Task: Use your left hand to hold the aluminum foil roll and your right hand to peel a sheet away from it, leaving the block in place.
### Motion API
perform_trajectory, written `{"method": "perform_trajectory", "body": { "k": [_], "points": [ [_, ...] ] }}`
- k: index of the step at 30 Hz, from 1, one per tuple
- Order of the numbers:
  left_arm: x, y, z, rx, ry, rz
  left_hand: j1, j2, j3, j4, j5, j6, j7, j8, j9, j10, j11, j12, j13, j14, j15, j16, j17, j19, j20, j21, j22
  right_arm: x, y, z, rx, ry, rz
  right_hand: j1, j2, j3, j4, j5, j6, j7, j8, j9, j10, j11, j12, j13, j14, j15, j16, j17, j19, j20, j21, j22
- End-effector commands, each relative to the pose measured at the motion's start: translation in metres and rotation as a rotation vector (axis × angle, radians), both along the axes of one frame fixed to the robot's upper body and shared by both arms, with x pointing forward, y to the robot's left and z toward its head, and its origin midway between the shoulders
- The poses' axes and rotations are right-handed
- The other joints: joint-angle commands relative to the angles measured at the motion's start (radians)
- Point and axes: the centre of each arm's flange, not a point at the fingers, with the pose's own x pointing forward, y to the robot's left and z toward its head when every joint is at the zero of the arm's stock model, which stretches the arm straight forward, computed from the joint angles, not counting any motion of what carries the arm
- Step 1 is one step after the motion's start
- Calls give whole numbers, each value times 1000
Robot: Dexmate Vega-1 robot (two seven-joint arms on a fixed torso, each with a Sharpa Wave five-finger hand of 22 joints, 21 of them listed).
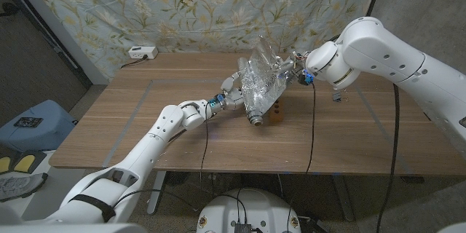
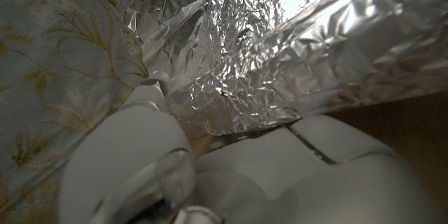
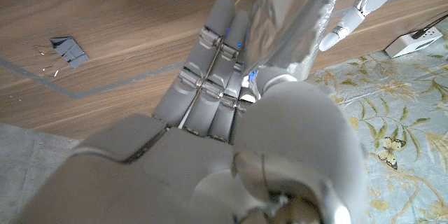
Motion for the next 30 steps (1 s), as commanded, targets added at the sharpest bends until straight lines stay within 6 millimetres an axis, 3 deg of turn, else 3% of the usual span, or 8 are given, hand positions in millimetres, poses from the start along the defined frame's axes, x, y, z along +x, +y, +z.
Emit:
{"method": "perform_trajectory", "body": {
  "k": [1, 30],
  "points": [
    [-2, -4, -5, -20, 27, -23, 4, 9, -2, -4, -3, 10, 3, 0, 0, 0, -5, 0, 1, 5, 1, 2, 2, 9, 1, -4, 2, -5, -6, 4, 4, 1, -28, 17, -1, -6, -3, 6, 10, 10, 0, 7, 8, 0, 6, 4, 8, -4, -4, 7, 3, -3, 8, 3],
    [1, -4, -7, -42, 51, -49, -4, 17, -1, -3, -12, 30, 12, 1, 0, 3, -1, 0, -7, 14, 0, 4, -8, 17, 1, -9, 2, -12, -6, 16, -16, -21, -45, 26, -1, -8, 0, 8, 10, 12, -8, 15, 7, 4, 5, 6, 14, -4, -11, 20, 1, -7, 28, 2]
  ]
}}
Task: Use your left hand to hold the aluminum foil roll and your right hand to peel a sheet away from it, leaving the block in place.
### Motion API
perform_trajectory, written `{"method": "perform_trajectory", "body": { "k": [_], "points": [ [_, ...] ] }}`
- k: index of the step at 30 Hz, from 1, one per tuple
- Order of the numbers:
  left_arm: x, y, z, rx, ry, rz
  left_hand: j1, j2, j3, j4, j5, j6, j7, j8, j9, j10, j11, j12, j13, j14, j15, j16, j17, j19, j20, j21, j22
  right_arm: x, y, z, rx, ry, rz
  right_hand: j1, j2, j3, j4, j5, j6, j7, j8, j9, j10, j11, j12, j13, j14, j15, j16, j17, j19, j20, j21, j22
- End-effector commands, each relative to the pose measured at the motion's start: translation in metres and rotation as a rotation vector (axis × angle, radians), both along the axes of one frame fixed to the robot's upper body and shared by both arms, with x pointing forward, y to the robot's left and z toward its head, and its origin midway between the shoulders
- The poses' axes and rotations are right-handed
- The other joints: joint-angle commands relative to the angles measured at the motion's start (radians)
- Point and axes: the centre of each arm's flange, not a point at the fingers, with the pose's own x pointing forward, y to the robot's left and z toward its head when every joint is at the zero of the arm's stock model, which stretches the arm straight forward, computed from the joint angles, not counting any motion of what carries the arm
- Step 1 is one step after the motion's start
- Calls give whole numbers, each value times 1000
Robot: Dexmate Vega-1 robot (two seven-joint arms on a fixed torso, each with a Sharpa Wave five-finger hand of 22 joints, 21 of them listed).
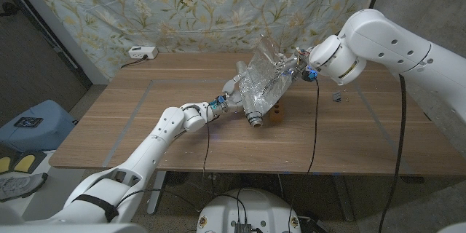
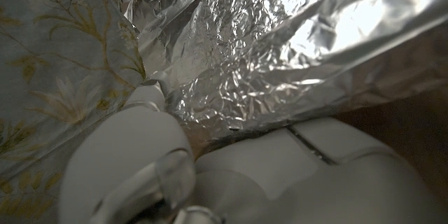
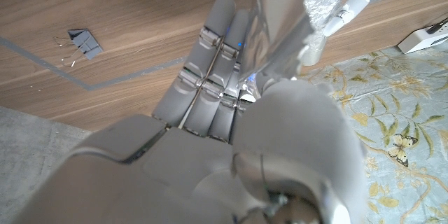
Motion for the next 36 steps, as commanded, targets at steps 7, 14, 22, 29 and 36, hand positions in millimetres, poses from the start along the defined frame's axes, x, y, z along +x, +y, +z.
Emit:
{"method": "perform_trajectory", "body": {
  "k": [7, 14, 22, 29, 36],
  "points": [
    [1, 0, 0, -11, 13, -8, 4, 13, 1, -4, -2, 21, 11, 3, 0, 9, 4, 3, 0, 10, -1, 5, -1, 16, -5, -3, 1, -9, -1, 8, -19, -35, 0, 15, 5, 0, 3, 9, 3, 8, 0, 6, 5, 4, 4, 3, 4, -5, -7, 8, -1, -8, 14, 1],
    [-1, -2, -1, -11, 27, -1, 19, 34, 22, -13, 1, 48, 29, 7, -1, 37, 5, 12, -6, 31, -11, 11, -5, 41, -16, 2, 1, -13, 0, 11, -29, -54, 5, 16, 5, -1, 3, 9, 5, 6, -2, 6, 7, 4, 4, 4, 6, -4, -10, 10, -1, -9, 20, 1],
    [-1, -1, -1, -17, 25, -6, 54, 48, 53, -30, 22, 81, 35, 12, -1, 47, 1, 14, -11, 42, -13, 10, -10, 52, -23, 2, -1, -16, 1, 14, -32, -67, 8, 17, 5, -2, 4, 9, 6, 6, -5, 7, 6, 5, 3, 3, 9, -5, -12, 12, -2, -10, 25, 0],
    [-1, 0, -2, -27, 20, -17, 61, 46, 60, -31, 31, 85, 34, 10, -2, 49, -2, 13, -13, 43, -8, 9, -11, 52, -23, 0, -1, -18, 0, 18, -39, -76, 7, 20, 5, -2, 3, 9, 7, 7, -8, 7, 6, 4, 3, 5, 10, -5, -15, 14, -2, -10, 30, 0],
    [-1, 0, -3, -29, 15, -34, 38, 17, 42, -20, 28, 55, 25, -7, -2, 33, 0, 5, -16, 40, 2, 5, -13, 46, -19, -6, -1, -20, -1, 21, -39, -83, 7, 20, 5, -3, 4, 9, 7, 9, -9, 9, 9, 7, 3, 4, 12, -7, -16, 16, -2, -11, 35, -1]
  ]
}}
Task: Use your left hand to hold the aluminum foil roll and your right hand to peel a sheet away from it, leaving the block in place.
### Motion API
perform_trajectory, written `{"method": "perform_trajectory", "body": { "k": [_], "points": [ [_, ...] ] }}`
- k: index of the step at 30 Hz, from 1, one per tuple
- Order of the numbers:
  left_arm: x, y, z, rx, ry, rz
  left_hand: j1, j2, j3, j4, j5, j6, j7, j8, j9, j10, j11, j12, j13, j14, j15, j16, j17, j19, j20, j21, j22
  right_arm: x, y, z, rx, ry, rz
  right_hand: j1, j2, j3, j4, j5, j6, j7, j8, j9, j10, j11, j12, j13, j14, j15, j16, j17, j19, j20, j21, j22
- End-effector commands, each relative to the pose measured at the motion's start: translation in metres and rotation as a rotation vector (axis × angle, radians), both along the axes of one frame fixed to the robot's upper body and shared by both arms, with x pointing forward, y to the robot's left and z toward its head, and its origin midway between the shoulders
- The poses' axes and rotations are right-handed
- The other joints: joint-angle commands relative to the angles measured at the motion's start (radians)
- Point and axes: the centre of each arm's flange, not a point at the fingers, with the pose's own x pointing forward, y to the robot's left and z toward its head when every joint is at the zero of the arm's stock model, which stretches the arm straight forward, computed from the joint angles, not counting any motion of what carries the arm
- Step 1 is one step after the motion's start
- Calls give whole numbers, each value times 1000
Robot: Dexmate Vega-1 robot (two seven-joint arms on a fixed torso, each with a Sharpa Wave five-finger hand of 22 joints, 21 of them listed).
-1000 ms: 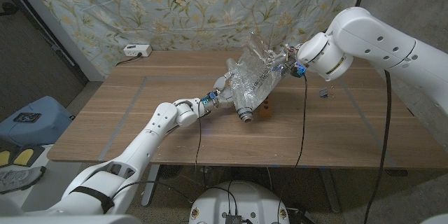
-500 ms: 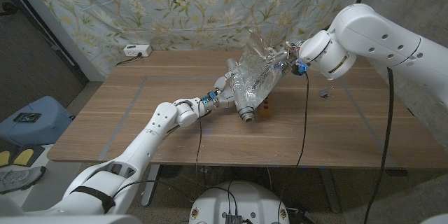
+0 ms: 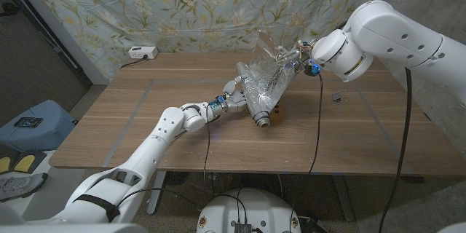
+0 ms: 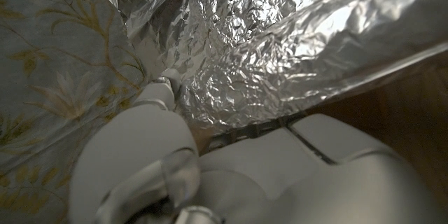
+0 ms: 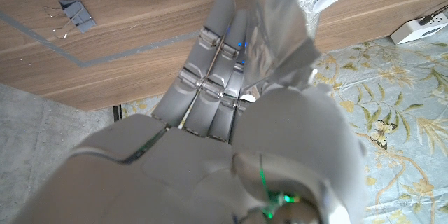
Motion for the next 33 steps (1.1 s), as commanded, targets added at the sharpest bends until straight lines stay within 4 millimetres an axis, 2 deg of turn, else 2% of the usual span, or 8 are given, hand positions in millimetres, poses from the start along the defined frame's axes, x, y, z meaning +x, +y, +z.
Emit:
{"method": "perform_trajectory", "body": {
  "k": [1, 12, 22, 33],
  "points": [
    [0, 1, -2, -10, -5, -22, -11, -18, -11, 7, 3, -16, -6, -9, 3, -14, 5, -2, 1, 1, 10, -2, 1, 0, 7, -3, 3, -4, -1, 5, -5, -16, 0, 11, 3, -3, 4, 7, 7, 9, -1, 5, 6, 6, 2, 4, 3, -9, -2, 2, 3, -7, 8, -1],
    [-1, 4, -3, -4, -10, -32, -36, -29, -27, 19, -7, -51, -14, -20, 4, -35, 10, -11, -2, -5, 12, -5, 1, -5, 16, -10, 4, -2, -11, 2, 25, -13, -15, 13, 3, -4, 4, 7, 9, 7, -3, 8, 7, 7, 2, 6, 7, -8, -5, 6, 1, -8, 16, -2],
    [-7, 6, -4, 7, -8, -56, -44, -30, -31, 22, -10, -52, -15, -18, 4, -35, 10, -11, -4, -5, 10, -5, 1, -2, 16, -11, 4, 12, -30, -6, 83, 15, -64, 15, 2, -6, 4, 7, 10, 6, -6, 10, 6, 5, 1, 6, 7, -10, -9, 9, -3, -8, 22, -2],
    [-21, 18, 7, 26, -17, -88, -44, -31, -29, 18, -12, -45, -10, -13, 5, -28, 8, -8, -6, -3, 7, -5, 0, 2, 13, -12, 5, 27, -45, -9, 138, 39, -109, 15, 4, -7, 6, 7, 9, 7, -10, 12, 6, 2, 0, 7, 9, -11, -12, 13, -6, -10, 28, -3]
  ]
}}
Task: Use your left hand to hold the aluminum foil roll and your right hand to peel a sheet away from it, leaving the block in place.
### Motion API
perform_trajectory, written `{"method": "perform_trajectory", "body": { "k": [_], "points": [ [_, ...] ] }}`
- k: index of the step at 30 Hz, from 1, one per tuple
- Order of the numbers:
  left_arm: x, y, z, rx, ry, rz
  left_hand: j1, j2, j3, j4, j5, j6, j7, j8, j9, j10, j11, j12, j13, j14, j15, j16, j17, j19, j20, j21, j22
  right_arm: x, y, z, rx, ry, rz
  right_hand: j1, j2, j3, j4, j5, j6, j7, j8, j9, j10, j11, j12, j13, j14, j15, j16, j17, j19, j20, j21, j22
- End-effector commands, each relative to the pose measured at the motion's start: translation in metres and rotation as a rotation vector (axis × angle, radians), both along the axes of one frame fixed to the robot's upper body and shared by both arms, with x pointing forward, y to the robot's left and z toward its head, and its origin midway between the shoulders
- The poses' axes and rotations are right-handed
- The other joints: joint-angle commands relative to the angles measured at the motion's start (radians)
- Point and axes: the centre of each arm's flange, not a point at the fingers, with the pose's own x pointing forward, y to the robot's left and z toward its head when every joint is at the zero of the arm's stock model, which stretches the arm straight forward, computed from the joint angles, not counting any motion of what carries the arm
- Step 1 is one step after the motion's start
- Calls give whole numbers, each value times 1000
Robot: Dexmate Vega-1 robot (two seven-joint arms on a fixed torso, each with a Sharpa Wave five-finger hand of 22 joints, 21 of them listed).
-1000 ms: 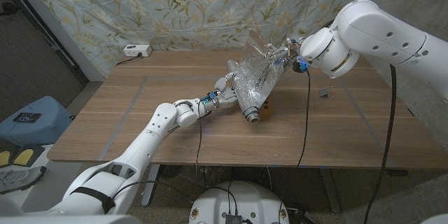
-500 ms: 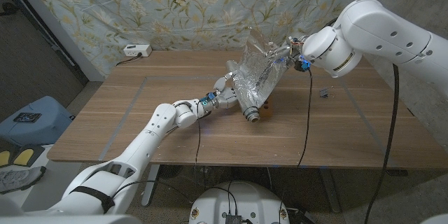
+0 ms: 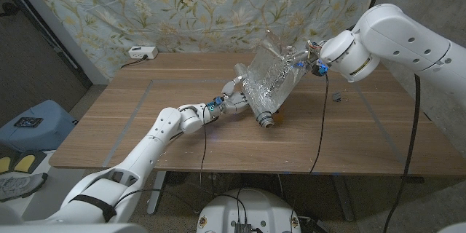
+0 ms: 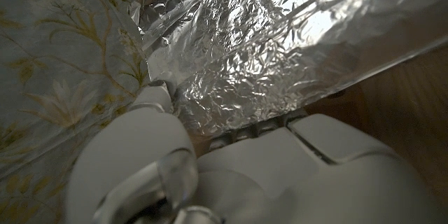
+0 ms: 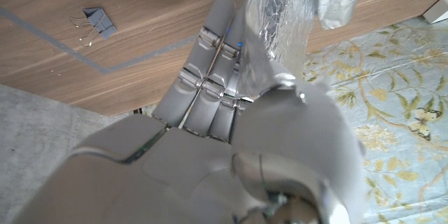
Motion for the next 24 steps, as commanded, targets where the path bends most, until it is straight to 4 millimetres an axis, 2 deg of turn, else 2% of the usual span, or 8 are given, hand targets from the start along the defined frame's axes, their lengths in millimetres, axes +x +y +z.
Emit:
{"method": "perform_trajectory", "body": {
  "k": [1, 14, 17, 20, 24],
  "points": [
    [-13, 11, 9, 16, -5, -35, -4, 0, -1, -3, -5, 2, 6, 6, 2, 4, -2, -1, 0, -1, 0, -5, 0, 8, 0, -1, 2, 15, -17, -5, 63, 30, -46, 9, 1, -3, 2, 5, 10, 6, 0, 2, 4, -2, 0, 2, 1, -6, -1, 5, -1, -4, 9, 2],
    [-13, 12, 8, 6, -11, -57, -8, -7, -4, -6, -9, -15, -2, 2, 2, -15, 2, -9, -3, -2, 5, -7, -1, 7, 4, -6, 2, 14, -23, -3, 65, 26, -57, 13, 2, -4, 1, 5, 11, 6, -4, 5, 4, 0, 0, 5, 3, -8, -6, 8, -5, -5, 17, 2],
    [-13, 10, 7, 4, -18, -72, -11, -5, -8, -5, -13, -47, 0, -6, 2, -32, 11, -14, -4, -8, 7, -8, -1, 5, 7, -9, 3, 13, -28, -3, 71, 27, -64, 13, 2, -4, 1, 5, 11, 6, -5, 5, 1, 0, -1, 5, 3, -9, -7, 8, -6, -5, 19, 2],
    [-14, 9, 6, 8, -24, -81, -14, -5, -15, -5, -18, -94, -11, -11, 2, -65, 18, -24, -7, -19, 8, -11, -1, -6, 9, -18, 3, 12, -32, -3, 75, 27, -70, 14, 2, -4, 1, 5, 11, 5, -5, 7, 2, 0, -1, 6, 4, -8, -8, 9, -6, -5, 21, 2],
    [-14, 8, 6, 6, -25, -89, -20, -1, -20, -2, -23, -127, 0, -12, 2, -83, 25, -27, -8, -25, 8, -12, -1, -15, 9, -25, 4, 12, -36, -5, 82, 32, -77, 14, 2, -4, 1, 5, 10, 6, -6, 8, 2, 0, -3, 5, 4, -9, -9, 11, -8, -5, 23, 2]
  ]
}}
